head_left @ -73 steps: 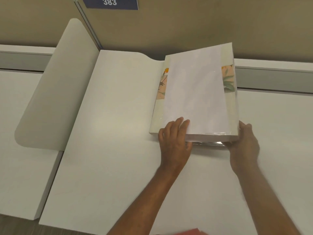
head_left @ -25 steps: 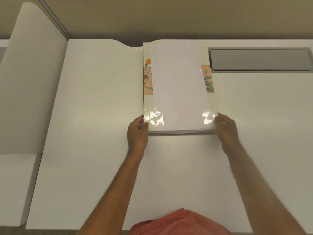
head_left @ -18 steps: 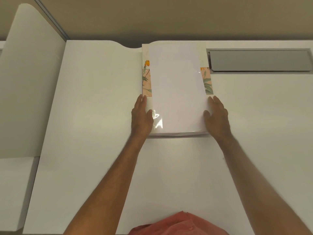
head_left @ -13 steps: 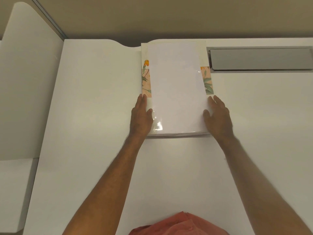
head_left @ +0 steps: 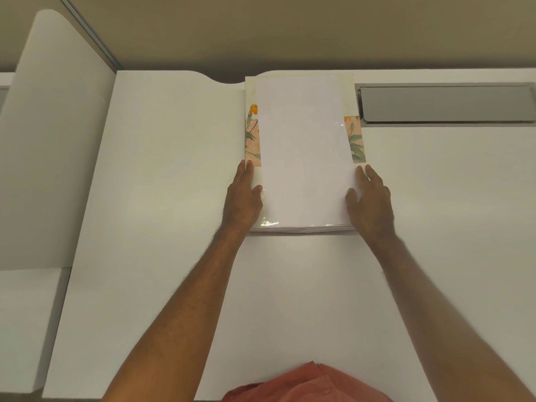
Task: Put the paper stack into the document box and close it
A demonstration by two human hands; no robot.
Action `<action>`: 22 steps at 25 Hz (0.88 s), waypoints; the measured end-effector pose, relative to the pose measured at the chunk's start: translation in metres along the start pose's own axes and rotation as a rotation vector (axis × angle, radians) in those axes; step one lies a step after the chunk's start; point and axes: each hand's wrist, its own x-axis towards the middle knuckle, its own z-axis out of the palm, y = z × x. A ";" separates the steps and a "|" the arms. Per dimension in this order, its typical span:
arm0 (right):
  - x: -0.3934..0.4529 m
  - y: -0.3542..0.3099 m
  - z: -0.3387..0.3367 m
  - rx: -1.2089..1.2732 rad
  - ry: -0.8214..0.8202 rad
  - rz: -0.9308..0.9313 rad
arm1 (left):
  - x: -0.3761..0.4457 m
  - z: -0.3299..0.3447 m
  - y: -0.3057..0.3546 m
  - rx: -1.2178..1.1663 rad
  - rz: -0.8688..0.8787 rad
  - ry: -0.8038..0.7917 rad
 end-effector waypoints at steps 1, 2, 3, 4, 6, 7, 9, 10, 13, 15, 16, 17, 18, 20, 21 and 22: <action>-0.001 0.000 0.000 0.003 0.002 0.002 | 0.001 -0.001 0.000 0.006 0.002 -0.003; -0.001 0.000 0.000 0.007 0.004 0.005 | 0.002 -0.001 0.000 0.009 0.007 -0.007; -0.002 0.000 0.000 0.006 0.006 0.004 | 0.002 -0.001 0.000 0.013 0.010 -0.009; -0.002 0.000 0.000 0.003 0.006 0.000 | 0.002 -0.001 0.000 0.012 0.017 -0.008; -0.002 0.000 0.000 -0.003 0.009 0.000 | 0.002 -0.001 -0.001 0.013 0.019 -0.008; -0.002 0.000 0.001 -0.013 0.014 -0.004 | 0.003 -0.001 -0.001 0.023 0.017 -0.008; -0.001 0.001 0.002 -0.024 0.017 -0.013 | 0.004 -0.001 -0.001 0.036 0.016 -0.004; 0.000 0.002 0.003 -0.017 0.019 -0.013 | 0.004 0.000 -0.002 0.033 0.026 -0.006; -0.004 -0.002 0.003 0.035 0.048 0.004 | -0.007 0.002 0.002 0.033 0.067 0.045; -0.004 -0.006 0.001 0.025 0.080 -0.020 | -0.014 0.001 0.003 0.098 0.119 0.115; -0.004 -0.007 0.000 -0.014 0.102 -0.055 | -0.015 0.000 0.003 0.146 0.161 0.144; -0.005 -0.007 -0.002 -0.049 0.131 -0.092 | -0.017 -0.004 0.005 0.193 0.197 0.168; -0.005 -0.005 -0.003 -0.072 0.144 -0.123 | -0.017 -0.006 0.005 0.238 0.219 0.176; -0.009 -0.001 -0.005 -0.117 0.203 -0.217 | -0.020 -0.012 0.008 0.334 0.274 0.204; -0.014 0.001 -0.004 -0.145 0.220 -0.257 | -0.024 -0.013 0.008 0.385 0.281 0.202; -0.016 0.007 0.000 -0.169 0.238 -0.300 | -0.026 -0.012 0.005 0.419 0.288 0.206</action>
